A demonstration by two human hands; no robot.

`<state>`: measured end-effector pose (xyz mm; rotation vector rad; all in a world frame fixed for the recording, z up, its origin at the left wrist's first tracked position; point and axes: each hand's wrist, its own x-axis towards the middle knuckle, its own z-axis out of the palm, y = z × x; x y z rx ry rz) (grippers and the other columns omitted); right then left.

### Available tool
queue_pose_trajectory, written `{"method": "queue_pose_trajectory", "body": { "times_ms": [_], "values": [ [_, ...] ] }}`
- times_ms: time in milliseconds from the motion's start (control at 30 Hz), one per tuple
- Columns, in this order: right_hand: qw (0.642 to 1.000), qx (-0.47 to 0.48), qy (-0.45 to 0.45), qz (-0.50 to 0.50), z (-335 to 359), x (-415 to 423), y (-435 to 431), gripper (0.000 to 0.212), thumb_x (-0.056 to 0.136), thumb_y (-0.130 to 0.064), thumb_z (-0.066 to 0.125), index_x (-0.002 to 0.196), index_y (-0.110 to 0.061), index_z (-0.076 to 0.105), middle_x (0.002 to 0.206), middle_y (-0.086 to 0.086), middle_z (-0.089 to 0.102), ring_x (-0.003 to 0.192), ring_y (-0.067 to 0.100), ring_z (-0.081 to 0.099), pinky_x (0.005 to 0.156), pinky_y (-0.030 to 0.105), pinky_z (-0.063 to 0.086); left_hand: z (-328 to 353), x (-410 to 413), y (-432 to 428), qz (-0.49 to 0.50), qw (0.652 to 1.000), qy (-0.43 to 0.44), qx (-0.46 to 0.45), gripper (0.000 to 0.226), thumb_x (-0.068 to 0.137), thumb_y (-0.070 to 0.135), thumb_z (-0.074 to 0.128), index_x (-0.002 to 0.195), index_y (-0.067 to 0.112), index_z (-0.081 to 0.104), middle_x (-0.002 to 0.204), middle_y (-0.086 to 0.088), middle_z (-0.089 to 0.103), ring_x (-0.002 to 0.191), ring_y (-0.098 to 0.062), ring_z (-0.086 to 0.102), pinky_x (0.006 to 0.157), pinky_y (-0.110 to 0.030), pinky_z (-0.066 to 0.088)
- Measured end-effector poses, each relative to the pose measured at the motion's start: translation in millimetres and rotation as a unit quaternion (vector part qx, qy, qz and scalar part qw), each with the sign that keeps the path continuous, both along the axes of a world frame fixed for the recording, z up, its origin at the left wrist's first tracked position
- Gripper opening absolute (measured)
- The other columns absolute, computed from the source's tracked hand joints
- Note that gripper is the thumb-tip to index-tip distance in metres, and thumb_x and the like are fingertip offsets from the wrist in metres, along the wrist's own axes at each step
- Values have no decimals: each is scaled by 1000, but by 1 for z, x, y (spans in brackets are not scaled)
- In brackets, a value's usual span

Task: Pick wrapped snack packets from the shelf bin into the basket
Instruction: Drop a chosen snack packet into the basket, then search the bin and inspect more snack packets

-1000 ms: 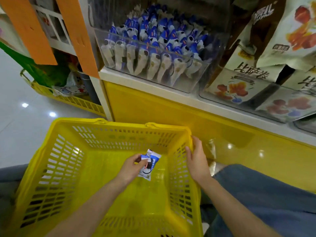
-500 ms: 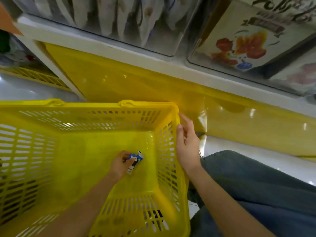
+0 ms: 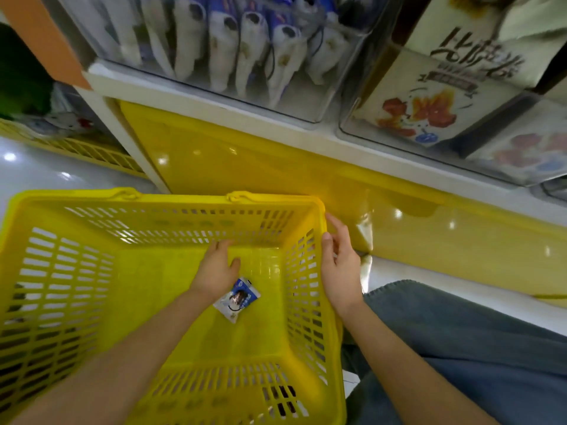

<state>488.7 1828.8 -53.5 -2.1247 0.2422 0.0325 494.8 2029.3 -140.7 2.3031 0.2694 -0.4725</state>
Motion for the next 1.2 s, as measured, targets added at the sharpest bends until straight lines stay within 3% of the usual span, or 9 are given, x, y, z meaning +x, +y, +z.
{"method": "queue_pose_trajectory", "body": {
  "times_ms": [100,233,333,467,600,767,867,1033,1200],
  "values": [
    [999,-33,-9,16,2,-3,2,37,100,-25,33,136,-22,40,88,14,64,73,29,60,64,38,49,50,14,9,-63,984,-154,60,37,88,11,56,124,5,49,118,-18,50,109,-34,48,93,-43,38],
    [988,-141,-8,57,9,-4,0,43,100,-24,31,142,-21,32,120,5,46,93,13,51,79,23,43,101,22,24,-108,934,-304,157,35,86,15,57,120,9,53,108,-13,54,100,-31,51,85,-43,41],
    [965,-224,50,127,24,5,-1,43,101,-23,31,142,-13,29,126,9,42,110,21,46,91,26,36,116,29,34,-137,935,-251,210,43,91,26,49,133,16,44,124,-10,49,114,-29,45,95,-40,35],
    [875,-405,91,251,68,19,1,43,102,-32,22,136,-10,36,136,11,39,124,26,36,100,32,26,119,34,47,-185,950,-109,226,50,96,33,40,142,18,27,137,-8,39,127,-24,37,103,-32,28],
    [886,-359,3,293,137,32,14,38,99,-39,28,127,-19,46,126,1,45,117,19,47,94,29,38,157,43,64,-216,943,-123,223,47,96,36,39,139,21,29,137,-4,40,125,-22,40,102,-33,34],
    [867,-311,-198,336,229,49,51,30,97,-38,33,113,-25,55,103,-13,55,91,1,54,72,12,40,246,55,87,-168,903,-349,184,37,96,34,41,131,24,39,126,4,46,118,-15,42,97,-29,34],
    [867,-287,-256,318,266,74,79,27,97,-35,35,111,-25,56,98,-15,55,86,-1,53,74,15,44,291,62,98,-122,864,-456,173,34,95,32,41,126,21,45,117,5,47,111,-14,43,90,-26,32],
    [896,-271,-229,266,282,146,128,23,98,-28,41,114,-21,56,102,-4,59,86,9,55,79,29,48,310,80,109,-136,860,-466,155,44,97,36,32,137,20,36,136,3,41,126,-13,35,102,-26,28],
    [903,-286,-172,271,265,217,169,31,97,-24,44,123,-11,55,122,7,59,103,15,54,76,15,34,295,90,128,-203,854,-438,194,45,97,38,30,140,23,32,137,6,39,128,-11,31,106,-23,23]
  ]
}}
